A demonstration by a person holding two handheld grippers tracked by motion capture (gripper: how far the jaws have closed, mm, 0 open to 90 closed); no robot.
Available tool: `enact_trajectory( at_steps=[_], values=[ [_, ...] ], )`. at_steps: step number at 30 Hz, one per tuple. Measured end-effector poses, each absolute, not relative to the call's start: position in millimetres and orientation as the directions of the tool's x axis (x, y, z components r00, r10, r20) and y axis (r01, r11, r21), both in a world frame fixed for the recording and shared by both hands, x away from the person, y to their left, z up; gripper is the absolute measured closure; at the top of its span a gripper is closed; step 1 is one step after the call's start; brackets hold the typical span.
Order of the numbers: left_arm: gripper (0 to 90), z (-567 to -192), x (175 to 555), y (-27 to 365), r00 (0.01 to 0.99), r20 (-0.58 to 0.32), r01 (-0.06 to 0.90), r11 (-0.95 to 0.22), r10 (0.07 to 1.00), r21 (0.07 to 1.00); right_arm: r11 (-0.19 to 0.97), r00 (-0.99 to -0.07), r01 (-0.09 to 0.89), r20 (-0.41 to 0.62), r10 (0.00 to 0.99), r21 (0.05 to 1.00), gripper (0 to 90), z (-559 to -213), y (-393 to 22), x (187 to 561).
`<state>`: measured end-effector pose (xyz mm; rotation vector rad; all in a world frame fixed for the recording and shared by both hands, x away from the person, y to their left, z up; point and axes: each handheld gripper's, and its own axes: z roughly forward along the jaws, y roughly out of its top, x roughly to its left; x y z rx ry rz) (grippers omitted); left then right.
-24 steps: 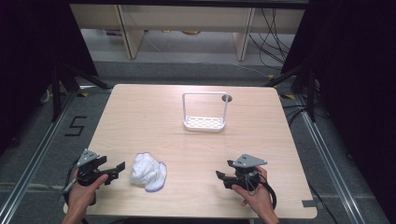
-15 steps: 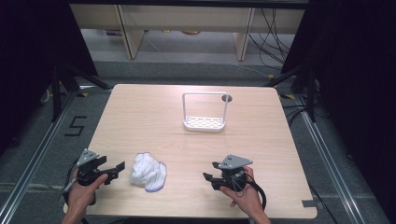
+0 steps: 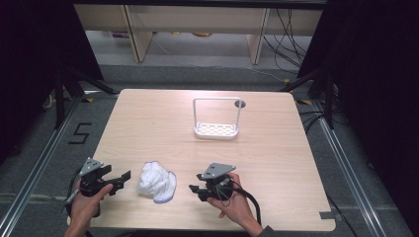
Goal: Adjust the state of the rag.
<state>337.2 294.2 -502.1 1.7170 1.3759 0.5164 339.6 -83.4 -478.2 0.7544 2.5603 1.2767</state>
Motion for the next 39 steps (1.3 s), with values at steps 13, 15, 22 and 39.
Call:
enact_trajectory(
  at_steps=[13,15,22,39],
  values=[
    [15.6,-503,338,294,0.307,-0.183,0.575,-0.028,0.934,0.818,0.565,-0.898,0.299,0.026,0.440,0.769,59.6,-489,-29,348],
    [15.6,-503,338,294,0.308,-0.185,0.573,-0.027,0.933,0.819,0.578,-0.902,0.297,0.024,0.432,0.760,59.7,-490,-15,351],
    [15.7,-504,338,294,0.310,-0.186,0.574,-0.028,0.932,0.818,0.593,-0.891,0.324,0.028,0.452,0.737,57.3,-497,4,355],
    [15.6,-504,337,294,0.315,-0.216,0.579,-0.006,0.924,0.815,0.616,-0.900,0.194,-0.111,0.421,0.763,80.4,-479,-11,365]
  ],
)
